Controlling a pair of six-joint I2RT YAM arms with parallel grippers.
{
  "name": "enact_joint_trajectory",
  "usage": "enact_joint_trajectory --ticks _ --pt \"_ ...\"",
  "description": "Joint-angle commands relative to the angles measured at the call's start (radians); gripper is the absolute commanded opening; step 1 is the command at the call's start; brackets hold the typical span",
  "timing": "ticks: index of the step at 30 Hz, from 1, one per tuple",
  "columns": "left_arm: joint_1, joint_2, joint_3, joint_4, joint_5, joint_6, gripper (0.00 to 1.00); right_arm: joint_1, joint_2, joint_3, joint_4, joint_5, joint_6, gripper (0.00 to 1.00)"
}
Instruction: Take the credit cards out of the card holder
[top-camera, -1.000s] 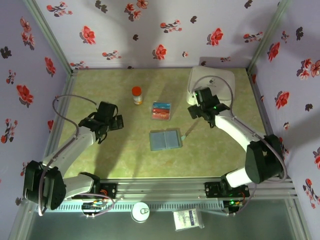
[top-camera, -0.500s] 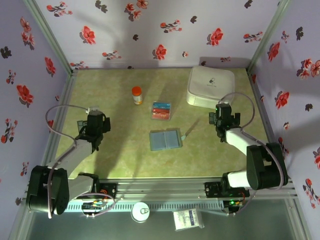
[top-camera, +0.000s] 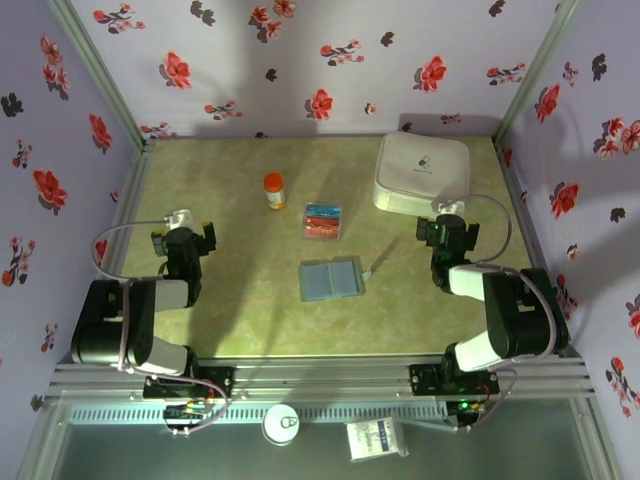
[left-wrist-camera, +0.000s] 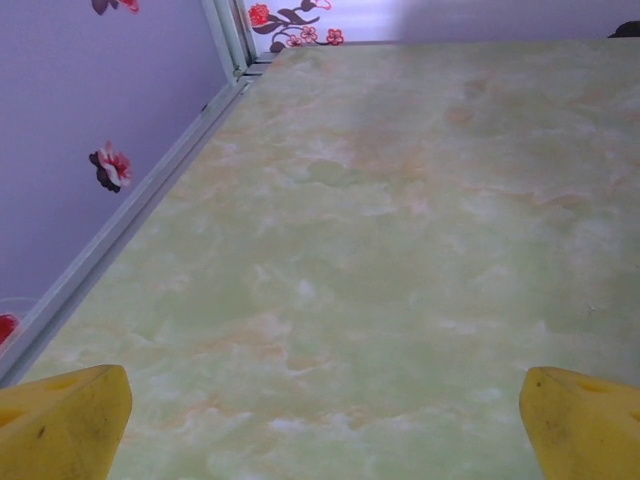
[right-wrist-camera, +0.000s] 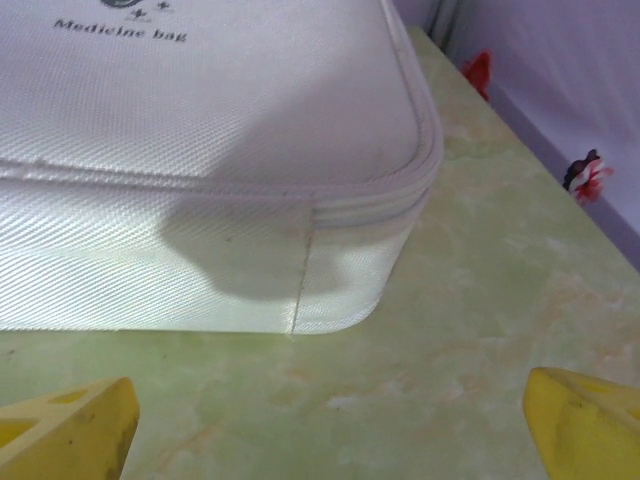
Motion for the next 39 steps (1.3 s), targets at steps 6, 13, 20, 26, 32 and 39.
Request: enact_joint_trajectory --ticks 6,13,20,26,32,39 --pt "0.019 0.087 0.007 0.161 0.143 0.047 1.00 -0.031 0.016 -0.017 0.114 -0.088 0.032 0.99" --pt "0.029 0.084 0.052 0.069 0.167 0.039 1.00 -0.058 0.032 -0.043 0.172 -0.153 0.040 0.99" --pt "0.031 0.085 0.055 0.065 0.156 0.033 1.00 -0.090 0.078 -0.059 0.239 -0.237 0.054 0.99" --pt "0.031 0.083 0.048 0.075 0.144 0.032 1.00 -0.092 0.078 -0.055 0.231 -0.217 0.059 0.99" --pt "0.026 0.084 0.045 0.077 0.165 0.044 1.00 -0.092 0.077 -0.055 0.231 -0.216 0.059 0.99" --pt "0.026 0.083 0.044 0.079 0.167 0.044 1.00 -0.090 0.081 -0.057 0.236 -0.217 0.055 0.99"
